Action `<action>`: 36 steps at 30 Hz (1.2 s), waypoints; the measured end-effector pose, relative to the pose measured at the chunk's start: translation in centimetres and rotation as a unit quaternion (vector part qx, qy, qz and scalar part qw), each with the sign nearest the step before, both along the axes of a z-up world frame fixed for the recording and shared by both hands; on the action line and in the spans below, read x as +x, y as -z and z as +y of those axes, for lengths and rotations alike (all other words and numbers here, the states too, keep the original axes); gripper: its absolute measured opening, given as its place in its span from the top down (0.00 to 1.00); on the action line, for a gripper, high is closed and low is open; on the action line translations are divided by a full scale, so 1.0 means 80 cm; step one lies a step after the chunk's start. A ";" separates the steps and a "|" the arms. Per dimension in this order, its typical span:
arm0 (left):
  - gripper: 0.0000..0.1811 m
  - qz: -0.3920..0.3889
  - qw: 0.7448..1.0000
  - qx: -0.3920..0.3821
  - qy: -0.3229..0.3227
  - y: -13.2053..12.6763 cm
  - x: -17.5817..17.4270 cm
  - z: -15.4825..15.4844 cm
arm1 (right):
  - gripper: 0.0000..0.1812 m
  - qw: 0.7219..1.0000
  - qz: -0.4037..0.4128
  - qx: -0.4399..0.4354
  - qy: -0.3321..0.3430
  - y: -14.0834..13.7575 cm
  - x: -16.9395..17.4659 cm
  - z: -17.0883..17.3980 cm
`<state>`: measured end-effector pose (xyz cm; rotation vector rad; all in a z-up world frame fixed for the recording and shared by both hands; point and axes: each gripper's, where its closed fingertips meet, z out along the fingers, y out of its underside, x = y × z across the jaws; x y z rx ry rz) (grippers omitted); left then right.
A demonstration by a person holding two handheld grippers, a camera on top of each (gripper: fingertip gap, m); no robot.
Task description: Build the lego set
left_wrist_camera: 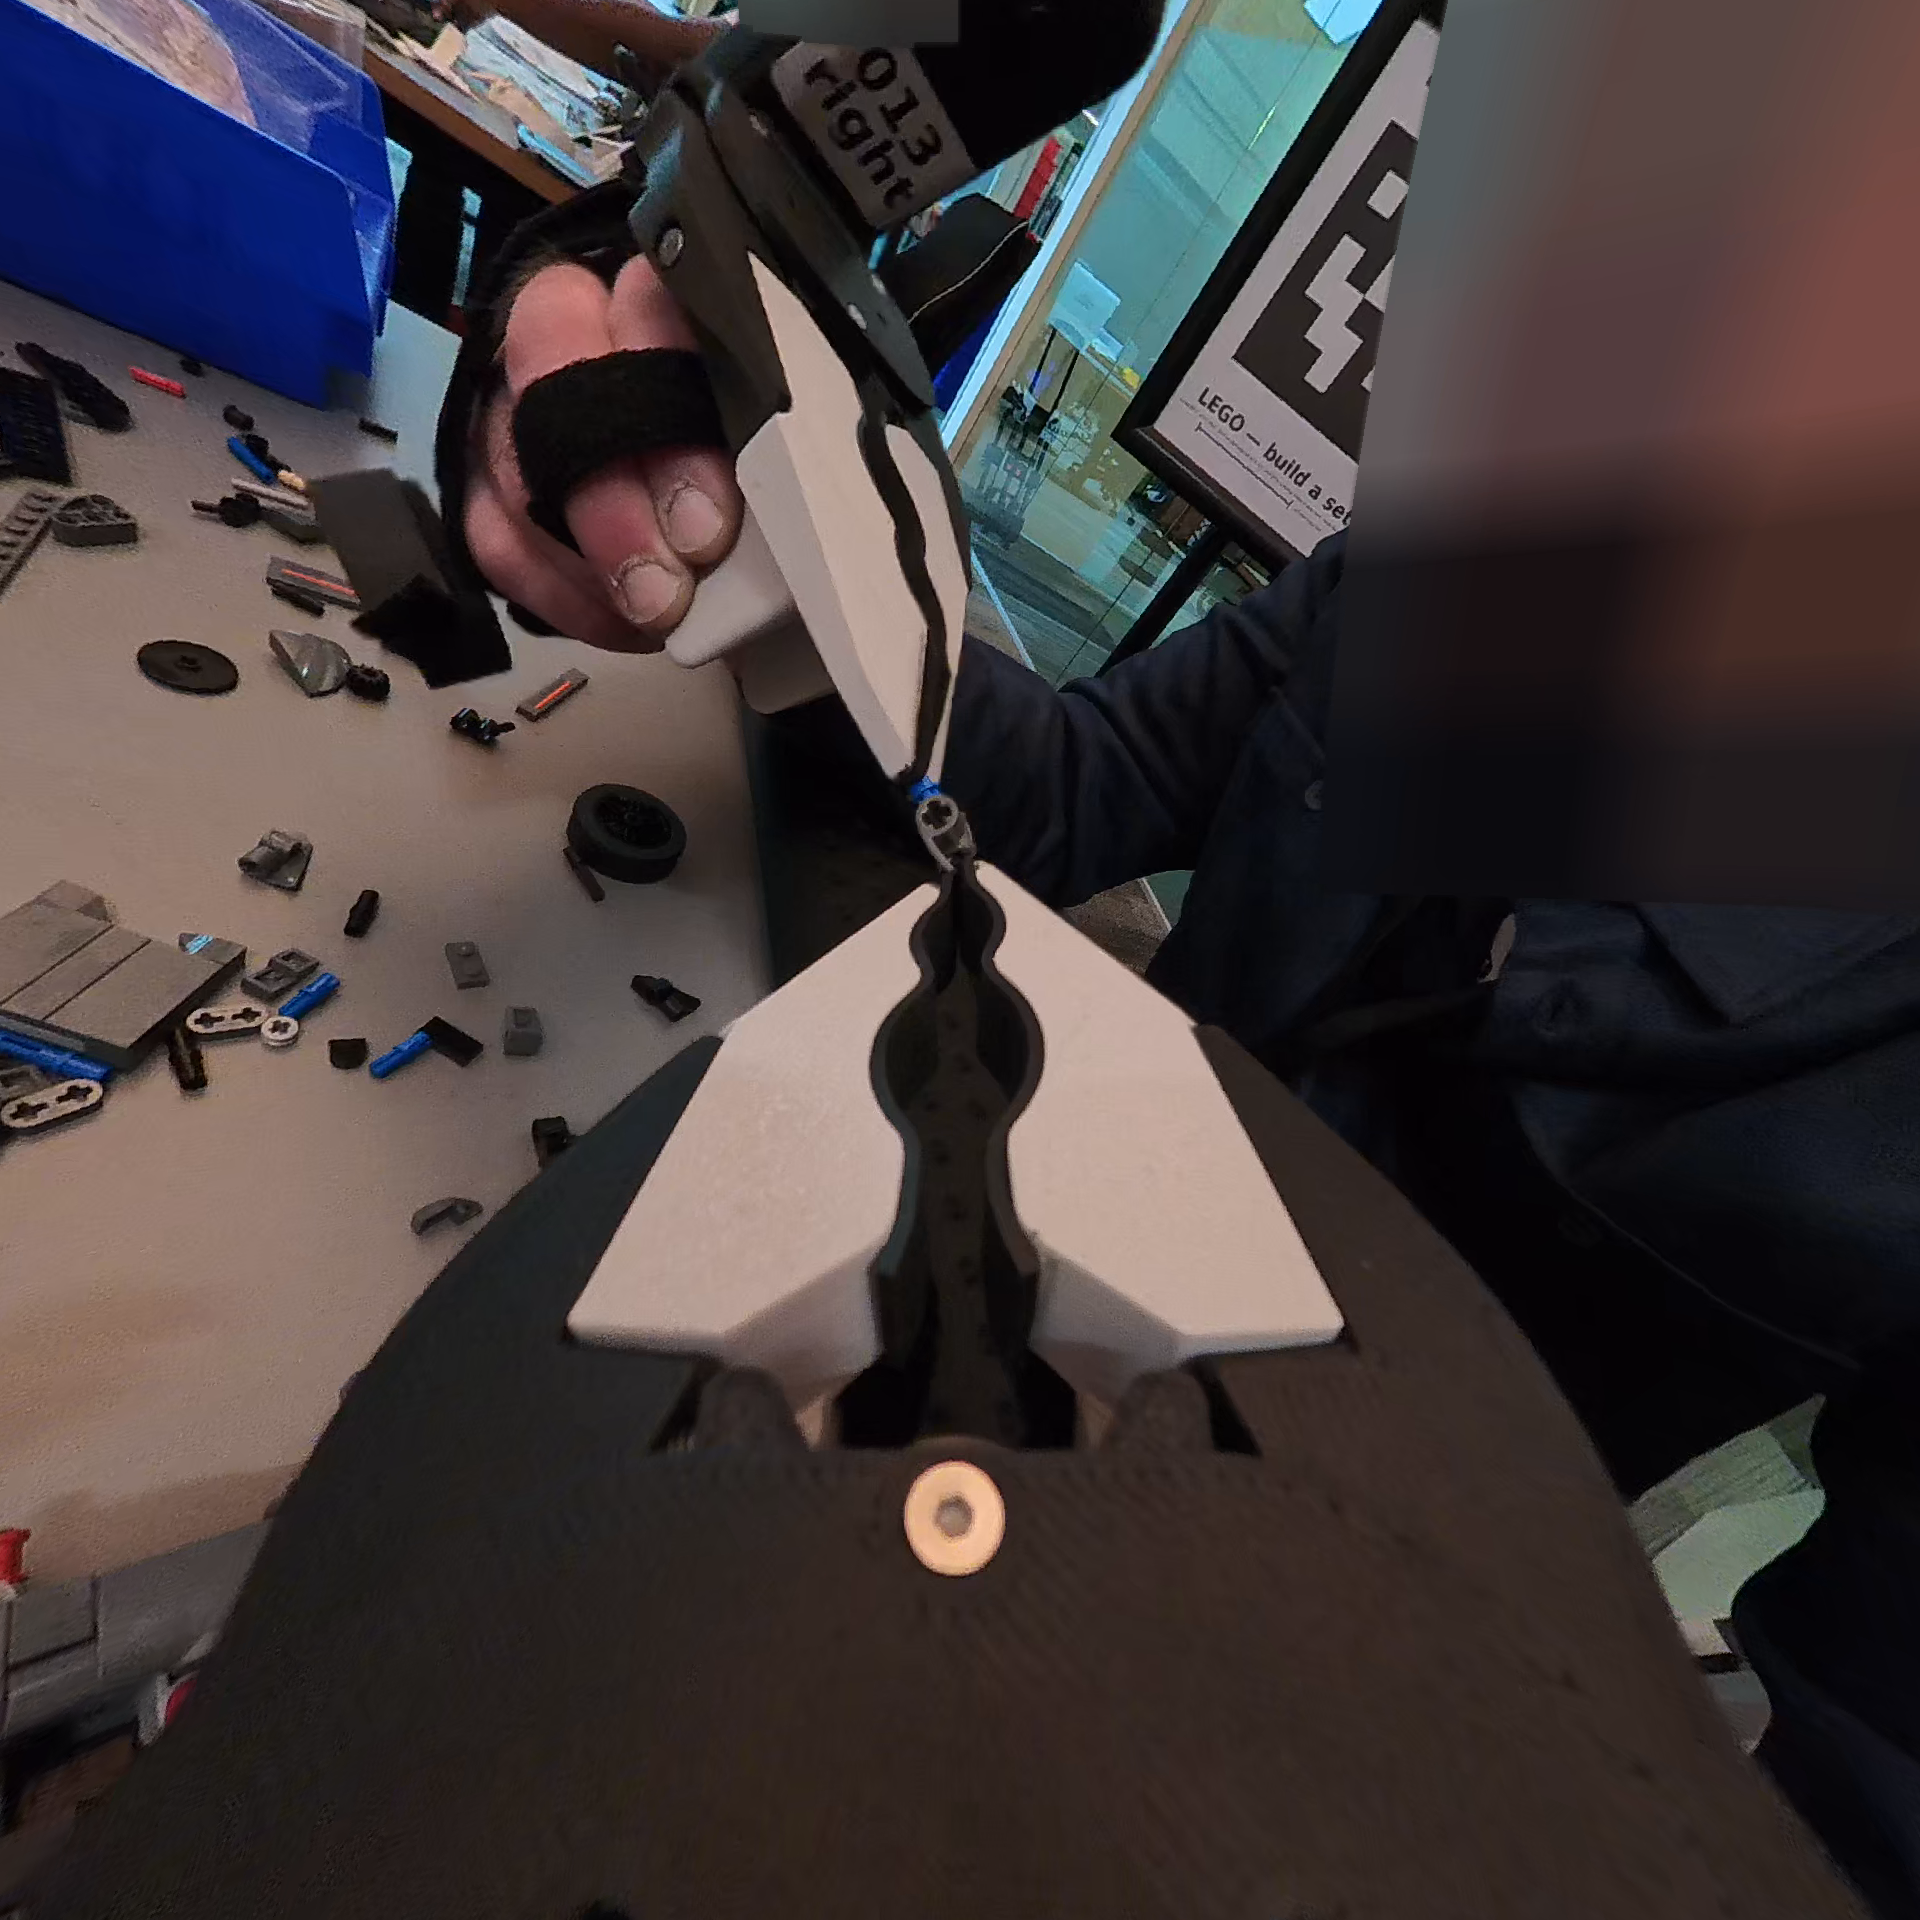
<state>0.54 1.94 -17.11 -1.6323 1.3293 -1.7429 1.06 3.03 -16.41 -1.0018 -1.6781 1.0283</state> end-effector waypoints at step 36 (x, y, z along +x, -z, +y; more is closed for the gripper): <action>1.00 0.155 0.982 -0.028 -0.104 0.066 -0.007 0.044 | 1.00 0.982 -0.136 0.068 0.109 0.063 -0.007 0.044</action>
